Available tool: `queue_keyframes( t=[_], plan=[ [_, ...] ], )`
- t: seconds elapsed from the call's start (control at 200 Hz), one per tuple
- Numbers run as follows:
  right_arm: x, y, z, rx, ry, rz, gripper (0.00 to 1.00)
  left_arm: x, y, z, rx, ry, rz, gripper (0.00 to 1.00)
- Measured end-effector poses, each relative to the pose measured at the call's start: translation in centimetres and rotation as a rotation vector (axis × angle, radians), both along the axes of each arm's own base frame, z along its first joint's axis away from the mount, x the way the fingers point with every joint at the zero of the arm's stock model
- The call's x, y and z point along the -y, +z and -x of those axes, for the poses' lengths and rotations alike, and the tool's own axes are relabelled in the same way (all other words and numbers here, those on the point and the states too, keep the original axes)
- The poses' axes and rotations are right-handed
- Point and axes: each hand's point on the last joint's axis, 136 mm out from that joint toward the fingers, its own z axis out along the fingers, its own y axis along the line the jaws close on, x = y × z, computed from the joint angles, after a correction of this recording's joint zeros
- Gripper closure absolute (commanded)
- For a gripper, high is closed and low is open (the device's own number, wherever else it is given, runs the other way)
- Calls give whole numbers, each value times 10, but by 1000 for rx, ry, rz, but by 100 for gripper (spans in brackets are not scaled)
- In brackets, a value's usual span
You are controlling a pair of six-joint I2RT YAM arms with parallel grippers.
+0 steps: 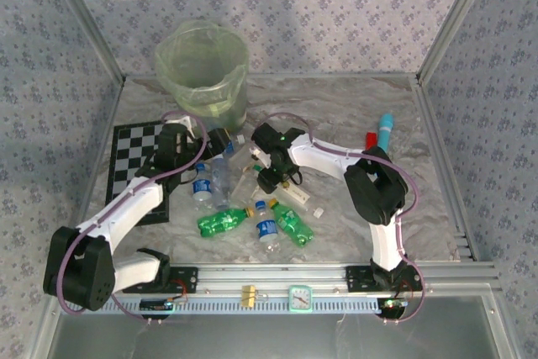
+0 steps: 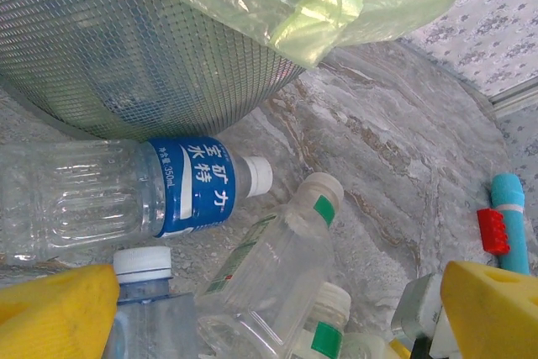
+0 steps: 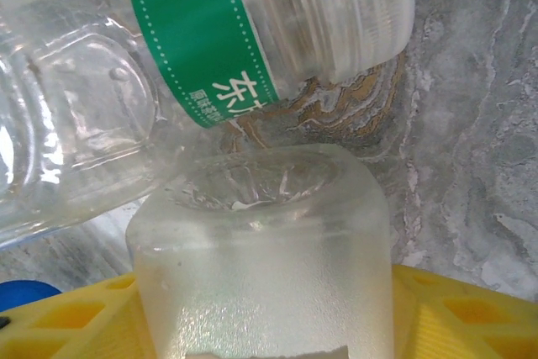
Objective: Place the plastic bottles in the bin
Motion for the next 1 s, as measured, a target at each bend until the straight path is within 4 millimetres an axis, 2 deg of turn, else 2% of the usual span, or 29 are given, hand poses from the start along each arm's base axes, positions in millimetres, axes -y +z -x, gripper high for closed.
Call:
queue_keyframes(
  t=[0.155,0.37,0.555,0.635,0.765,1.0],
  plan=[
    [3,-8,-2,5,-2,21,34,2,2,-3,1,-2,1,2],
    [5,-9,-4,11,2,24,49,8,8,-3,13,-19,8,2],
    [15,1,-12,40,-40,-14,49,20,9,1,14,-66,21,2],
    [25,17,-23,75,-90,-42,50,30,9,5,18,-103,23,2],
    [44,58,-48,186,-182,-97,49,50,15,12,50,-177,19,2],
    [71,126,-88,358,-391,-252,49,104,27,25,120,-349,6,0]
  ],
)
